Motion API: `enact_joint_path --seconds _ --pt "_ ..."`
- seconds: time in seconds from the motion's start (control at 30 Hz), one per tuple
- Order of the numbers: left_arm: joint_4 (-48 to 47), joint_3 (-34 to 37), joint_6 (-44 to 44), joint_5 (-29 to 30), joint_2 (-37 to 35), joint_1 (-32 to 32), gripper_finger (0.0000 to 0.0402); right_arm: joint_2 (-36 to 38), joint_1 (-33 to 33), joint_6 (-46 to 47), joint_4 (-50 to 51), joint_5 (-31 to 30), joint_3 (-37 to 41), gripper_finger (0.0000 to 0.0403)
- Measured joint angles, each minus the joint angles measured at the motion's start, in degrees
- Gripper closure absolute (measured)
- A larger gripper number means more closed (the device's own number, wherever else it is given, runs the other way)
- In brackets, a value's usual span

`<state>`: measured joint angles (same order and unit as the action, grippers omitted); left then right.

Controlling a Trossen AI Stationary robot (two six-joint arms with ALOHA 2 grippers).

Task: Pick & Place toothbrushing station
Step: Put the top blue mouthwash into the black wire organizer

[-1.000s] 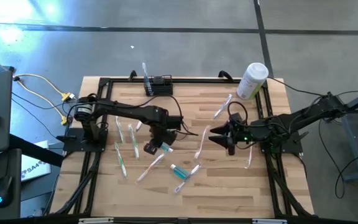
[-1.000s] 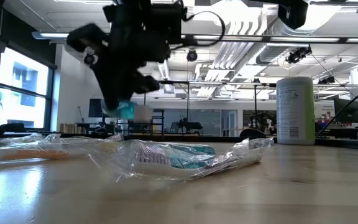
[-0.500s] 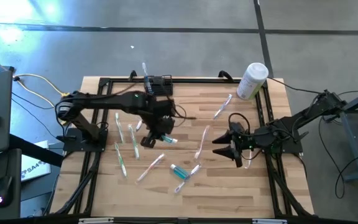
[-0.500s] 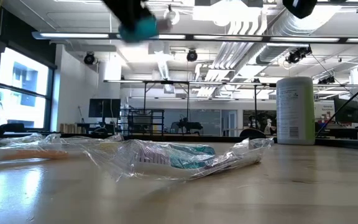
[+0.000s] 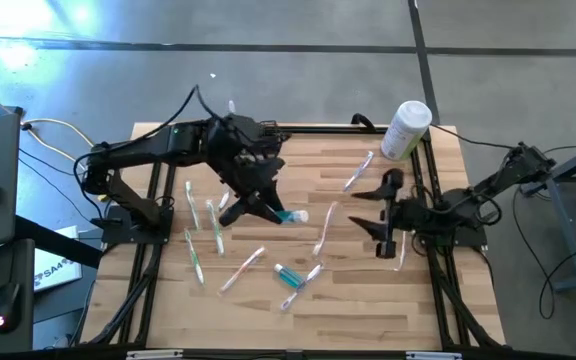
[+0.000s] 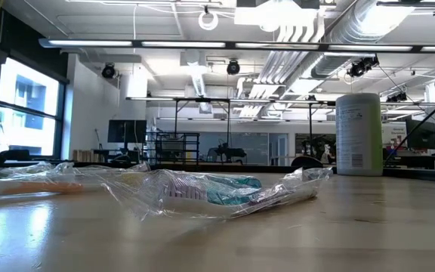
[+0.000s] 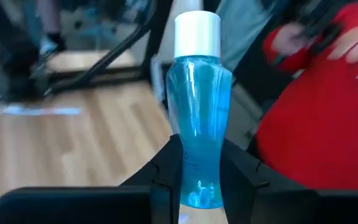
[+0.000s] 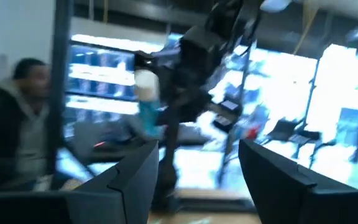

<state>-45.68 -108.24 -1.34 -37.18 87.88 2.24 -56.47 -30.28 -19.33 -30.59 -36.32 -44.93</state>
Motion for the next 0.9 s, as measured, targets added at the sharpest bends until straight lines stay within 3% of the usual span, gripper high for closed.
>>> enact_joint_path --seconds 0.13,0.27,0.33,0.5,0.7,0.9 --pt "7.20 -0.10 -6.36 -1.76 0.03 -0.01 0.0331 0.00 -0.75 -7.32 -4.97 -2.70 0.00 0.0188" --pt "13.66 -0.10 -10.81 -1.74 0.52 -0.02 0.0331 0.00 -0.87 -9.17 -5.26 -12.38 -2.00 0.0188" --pt "16.60 -0.10 -12.20 -1.10 0.57 -0.02 0.0331 0.05 -0.81 -9.13 -5.32 -14.02 -3.44 0.0188" --pt "23.04 0.47 -13.98 0.66 0.53 -0.02 0.0331 0.02 -0.90 -8.85 -2.06 -7.63 -8.38 0.0188" --pt "26.83 0.43 -13.99 0.59 1.34 -0.02 0.0331 -2.24 -0.85 -1.77 9.43 2.45 -17.01 0.0188" --pt "26.46 0.53 -13.55 0.61 3.20 -0.02 0.0330 -7.45 0.11 -1.84 18.74 3.74 -25.84 0.0188"
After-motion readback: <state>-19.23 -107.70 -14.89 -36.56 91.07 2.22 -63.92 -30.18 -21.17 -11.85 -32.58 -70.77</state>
